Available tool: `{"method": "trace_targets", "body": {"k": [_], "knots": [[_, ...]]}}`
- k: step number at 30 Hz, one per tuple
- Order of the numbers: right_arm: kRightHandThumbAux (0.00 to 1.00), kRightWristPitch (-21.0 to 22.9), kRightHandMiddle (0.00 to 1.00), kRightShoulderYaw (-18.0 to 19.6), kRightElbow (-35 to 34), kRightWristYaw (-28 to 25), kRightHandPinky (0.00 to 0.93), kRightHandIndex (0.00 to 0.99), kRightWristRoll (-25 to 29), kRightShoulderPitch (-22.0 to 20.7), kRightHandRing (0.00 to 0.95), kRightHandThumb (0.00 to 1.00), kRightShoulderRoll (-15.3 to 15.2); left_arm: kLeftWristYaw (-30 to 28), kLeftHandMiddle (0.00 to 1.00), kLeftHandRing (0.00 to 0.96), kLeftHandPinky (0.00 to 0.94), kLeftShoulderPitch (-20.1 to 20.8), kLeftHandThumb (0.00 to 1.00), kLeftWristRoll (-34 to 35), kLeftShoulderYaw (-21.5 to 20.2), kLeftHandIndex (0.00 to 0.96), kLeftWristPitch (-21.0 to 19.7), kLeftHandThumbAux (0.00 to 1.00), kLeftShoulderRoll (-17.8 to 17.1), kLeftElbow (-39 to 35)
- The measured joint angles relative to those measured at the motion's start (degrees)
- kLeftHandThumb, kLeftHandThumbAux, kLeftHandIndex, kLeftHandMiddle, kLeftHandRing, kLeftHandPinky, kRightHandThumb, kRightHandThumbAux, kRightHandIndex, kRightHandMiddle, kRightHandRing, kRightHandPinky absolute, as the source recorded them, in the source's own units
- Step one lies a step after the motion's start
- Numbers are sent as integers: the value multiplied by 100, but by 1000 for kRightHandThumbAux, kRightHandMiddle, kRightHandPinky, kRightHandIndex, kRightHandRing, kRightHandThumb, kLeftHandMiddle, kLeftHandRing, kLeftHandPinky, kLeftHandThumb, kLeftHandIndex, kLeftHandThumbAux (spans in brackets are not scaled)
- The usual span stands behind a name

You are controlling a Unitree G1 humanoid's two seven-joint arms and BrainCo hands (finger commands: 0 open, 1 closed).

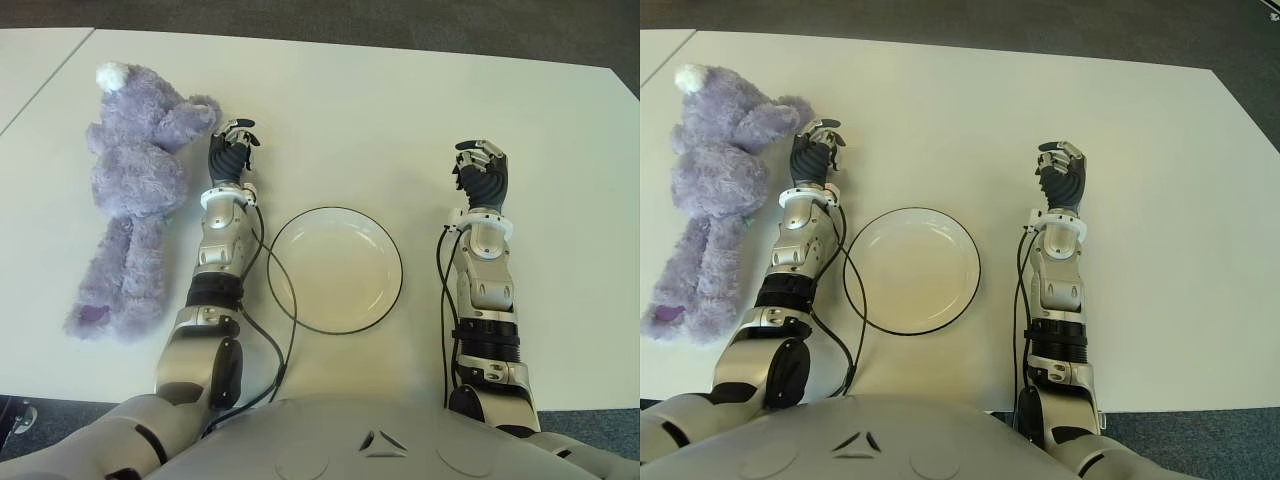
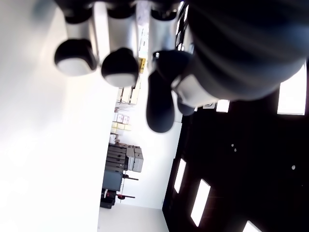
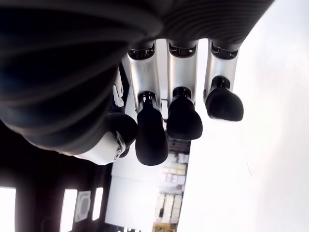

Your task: Put the doll into the plate.

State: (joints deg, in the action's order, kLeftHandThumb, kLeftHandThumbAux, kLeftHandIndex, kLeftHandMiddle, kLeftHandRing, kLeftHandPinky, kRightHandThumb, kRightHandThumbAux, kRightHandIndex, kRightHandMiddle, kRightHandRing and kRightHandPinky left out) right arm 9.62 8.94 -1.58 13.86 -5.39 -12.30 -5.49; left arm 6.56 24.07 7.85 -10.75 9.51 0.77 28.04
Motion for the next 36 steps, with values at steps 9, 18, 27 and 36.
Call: {"method": "trace_targets", "body": {"k": [9,18,27,36], "knots": [[713,62,742,-4,-50,-15,791,436,-13,3,773,717,1,143,849,862,873,-89,717,-149,72,444,39,701,17,-304],[713,61,744,-43,-60,-13,806,436,-48,7,780,717,21,310,852,868,880,-299,715,-682,229,444,617,702,-24,-529],[713,60,739,-101,-60,-15,788,436,-109,8,772,717,23,514,858,882,889,-467,715,-1298,316,445,1301,702,-296,-606],[713,48,736,-104,-8,-37,790,436,-112,7,769,717,7,849,869,894,896,-503,717,-1991,442,445,1936,701,-613,-698]]}}
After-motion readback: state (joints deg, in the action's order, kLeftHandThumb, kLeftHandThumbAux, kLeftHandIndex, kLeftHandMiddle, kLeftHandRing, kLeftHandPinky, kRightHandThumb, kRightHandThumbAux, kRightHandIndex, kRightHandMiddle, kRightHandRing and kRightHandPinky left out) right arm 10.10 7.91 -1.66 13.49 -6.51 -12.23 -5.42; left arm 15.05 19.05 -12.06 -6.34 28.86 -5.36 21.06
